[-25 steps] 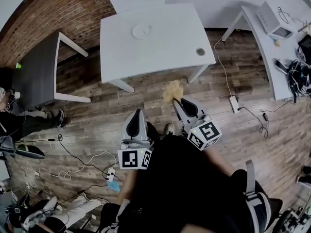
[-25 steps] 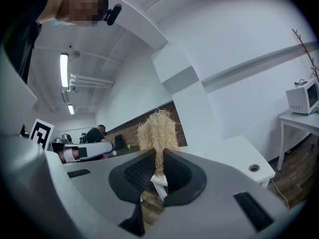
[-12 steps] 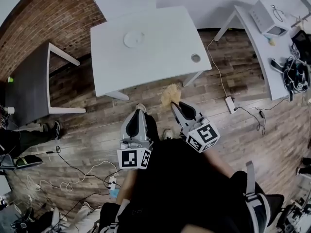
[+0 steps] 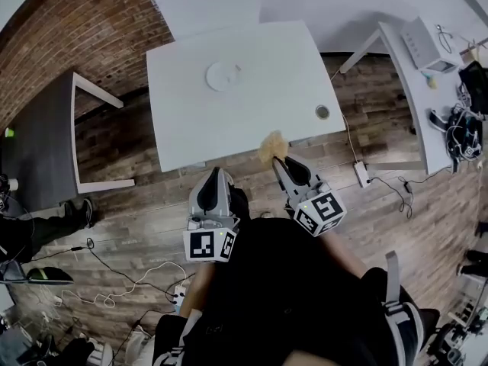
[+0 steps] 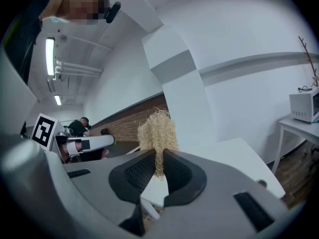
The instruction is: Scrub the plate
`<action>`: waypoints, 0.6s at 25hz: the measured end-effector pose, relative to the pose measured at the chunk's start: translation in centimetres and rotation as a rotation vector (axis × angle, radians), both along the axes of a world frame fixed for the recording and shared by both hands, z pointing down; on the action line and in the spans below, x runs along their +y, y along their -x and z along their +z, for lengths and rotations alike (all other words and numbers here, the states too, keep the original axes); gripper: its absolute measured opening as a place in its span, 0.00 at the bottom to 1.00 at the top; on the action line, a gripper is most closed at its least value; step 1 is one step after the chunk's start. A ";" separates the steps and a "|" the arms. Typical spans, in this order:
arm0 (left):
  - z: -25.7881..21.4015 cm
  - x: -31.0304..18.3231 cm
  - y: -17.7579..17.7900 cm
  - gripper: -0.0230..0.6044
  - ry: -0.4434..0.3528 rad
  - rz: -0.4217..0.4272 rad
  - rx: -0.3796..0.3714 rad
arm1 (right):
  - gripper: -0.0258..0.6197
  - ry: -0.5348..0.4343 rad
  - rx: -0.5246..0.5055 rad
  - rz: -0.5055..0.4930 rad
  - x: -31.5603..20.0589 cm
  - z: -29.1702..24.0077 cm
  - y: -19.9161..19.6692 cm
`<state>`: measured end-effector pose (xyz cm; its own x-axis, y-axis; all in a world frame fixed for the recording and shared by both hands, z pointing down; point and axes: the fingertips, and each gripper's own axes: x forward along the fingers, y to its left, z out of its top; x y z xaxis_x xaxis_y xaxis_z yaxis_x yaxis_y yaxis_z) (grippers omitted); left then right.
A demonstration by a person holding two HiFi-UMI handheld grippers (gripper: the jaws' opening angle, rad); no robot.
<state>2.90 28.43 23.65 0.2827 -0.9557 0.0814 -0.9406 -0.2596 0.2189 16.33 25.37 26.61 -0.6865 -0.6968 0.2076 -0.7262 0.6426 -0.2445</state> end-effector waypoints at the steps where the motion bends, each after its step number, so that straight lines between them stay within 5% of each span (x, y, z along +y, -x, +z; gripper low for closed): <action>1: -0.1 -0.9 0.7 0.04 -0.004 0.005 0.005 | 0.10 0.001 0.006 0.006 -0.8 -0.1 0.6; 15: -0.5 -10.9 7.3 0.04 -0.014 0.121 0.049 | 0.10 0.009 0.068 0.096 -9.9 -1.0 7.9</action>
